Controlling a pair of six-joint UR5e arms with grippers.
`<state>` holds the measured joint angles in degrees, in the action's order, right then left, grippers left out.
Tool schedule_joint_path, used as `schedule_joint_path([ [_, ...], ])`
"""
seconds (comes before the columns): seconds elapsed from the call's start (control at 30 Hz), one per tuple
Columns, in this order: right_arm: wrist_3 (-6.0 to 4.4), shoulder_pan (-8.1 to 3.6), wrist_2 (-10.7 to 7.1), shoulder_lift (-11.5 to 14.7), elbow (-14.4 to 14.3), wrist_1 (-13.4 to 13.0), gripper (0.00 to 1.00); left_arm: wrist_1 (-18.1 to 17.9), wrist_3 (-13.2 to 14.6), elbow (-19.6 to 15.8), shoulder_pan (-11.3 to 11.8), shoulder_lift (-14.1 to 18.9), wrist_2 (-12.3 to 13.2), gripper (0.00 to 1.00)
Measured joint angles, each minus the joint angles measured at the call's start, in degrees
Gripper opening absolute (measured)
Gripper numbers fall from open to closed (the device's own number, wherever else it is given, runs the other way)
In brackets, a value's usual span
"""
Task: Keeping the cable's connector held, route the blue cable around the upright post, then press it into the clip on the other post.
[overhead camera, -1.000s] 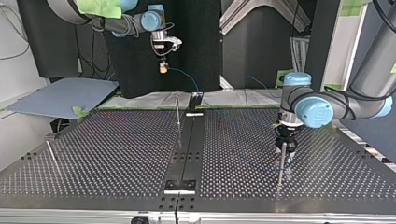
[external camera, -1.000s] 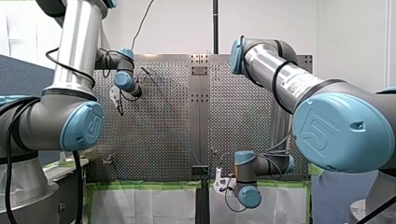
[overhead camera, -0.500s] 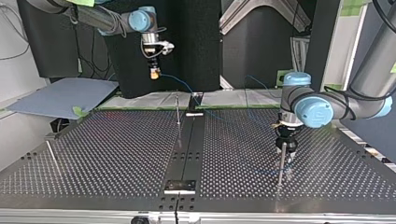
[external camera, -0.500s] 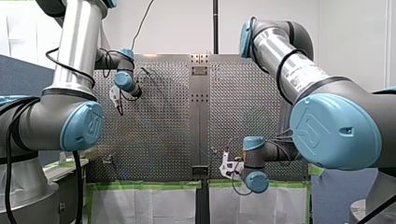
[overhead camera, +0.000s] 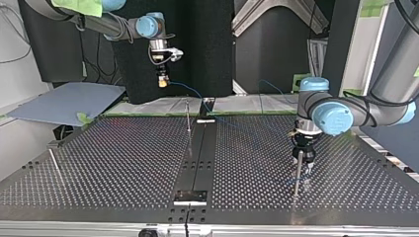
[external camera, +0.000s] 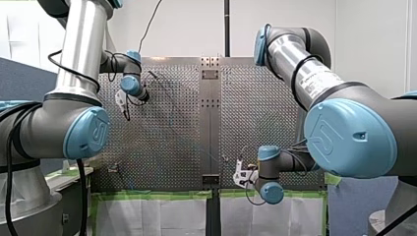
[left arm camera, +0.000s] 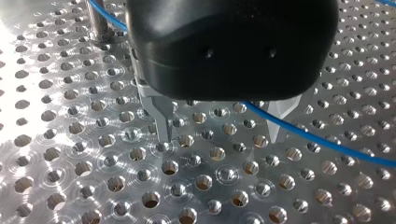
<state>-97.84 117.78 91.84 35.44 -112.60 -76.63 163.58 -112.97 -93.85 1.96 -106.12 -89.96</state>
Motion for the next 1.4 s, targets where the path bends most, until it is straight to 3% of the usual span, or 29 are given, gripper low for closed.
schedule_joint_path([
  [0.27,0.2,-0.05,-0.07,-0.64,0.46,0.07,0.0,0.23,-0.14,0.0,-0.17,0.01,-0.84,0.99],
  [0.47,0.25,-0.05,-0.08,-0.66,0.48,0.13,0.0,1.35,-1.99,0.0,-0.26,0.01,-2.66,0.99],
  [1.03,0.27,-0.05,-0.08,-0.74,0.49,0.31,0.0,2.16,-11.94,-0.13,-0.17,0.01,-1.71,0.99],
  [1.4,0.28,-0.05,-0.08,-0.75,0.49,0.41,0.0,-0.88,-18.6,-3.98,0.41,0.47,0.93,0.99],
])
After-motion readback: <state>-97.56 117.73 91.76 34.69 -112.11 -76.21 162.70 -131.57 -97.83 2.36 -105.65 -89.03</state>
